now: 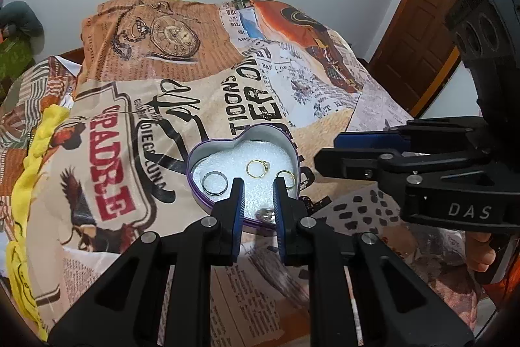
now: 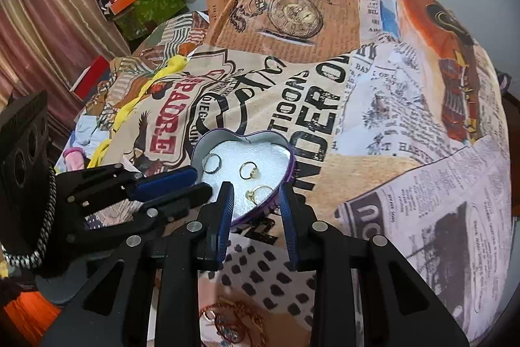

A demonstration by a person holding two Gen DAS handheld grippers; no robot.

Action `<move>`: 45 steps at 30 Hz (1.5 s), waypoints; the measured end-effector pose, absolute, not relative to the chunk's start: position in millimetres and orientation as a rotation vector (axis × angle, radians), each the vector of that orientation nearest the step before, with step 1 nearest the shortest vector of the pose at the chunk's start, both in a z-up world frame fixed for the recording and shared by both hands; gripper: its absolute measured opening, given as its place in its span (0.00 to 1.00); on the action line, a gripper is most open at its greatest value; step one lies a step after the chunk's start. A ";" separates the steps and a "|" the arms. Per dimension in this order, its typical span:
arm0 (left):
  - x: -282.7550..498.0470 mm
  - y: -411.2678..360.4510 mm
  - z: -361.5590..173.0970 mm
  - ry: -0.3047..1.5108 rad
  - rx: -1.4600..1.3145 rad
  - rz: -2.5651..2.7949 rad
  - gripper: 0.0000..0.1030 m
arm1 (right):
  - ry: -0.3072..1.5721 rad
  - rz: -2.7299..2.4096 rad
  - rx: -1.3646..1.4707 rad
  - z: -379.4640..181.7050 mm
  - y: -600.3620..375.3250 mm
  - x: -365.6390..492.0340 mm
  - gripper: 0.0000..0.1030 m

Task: Organize jewelry
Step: 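Move both grippers back to the remaining bracelets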

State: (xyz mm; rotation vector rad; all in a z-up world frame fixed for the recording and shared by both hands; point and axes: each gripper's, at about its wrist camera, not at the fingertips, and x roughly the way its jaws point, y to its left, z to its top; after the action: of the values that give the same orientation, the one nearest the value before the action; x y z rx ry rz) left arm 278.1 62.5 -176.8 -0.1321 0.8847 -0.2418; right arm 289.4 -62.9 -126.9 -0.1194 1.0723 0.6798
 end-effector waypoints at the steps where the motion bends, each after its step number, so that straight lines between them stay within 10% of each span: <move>1: 275.8 63.0 -174.4 0.883 -0.132 -0.239 0.16 | 1.065 0.675 -0.122 -124.8 -64.5 287.3 0.25; 23: 208.2 54.4 -120.4 0.822 -0.096 -0.215 0.30 | 0.953 0.607 -0.141 -85.8 -97.3 227.4 0.35; 45: 204.2 2.8 -191.9 1.018 -0.086 -0.305 0.30 | 1.035 0.516 -0.111 -125.3 -148.5 216.3 0.36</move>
State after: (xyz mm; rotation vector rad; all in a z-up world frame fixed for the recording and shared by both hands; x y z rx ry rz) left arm 204.2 2.8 -191.9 -0.0860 1.0180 -0.3046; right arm 216.3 -148.5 -125.3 -0.1114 1.0352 0.5159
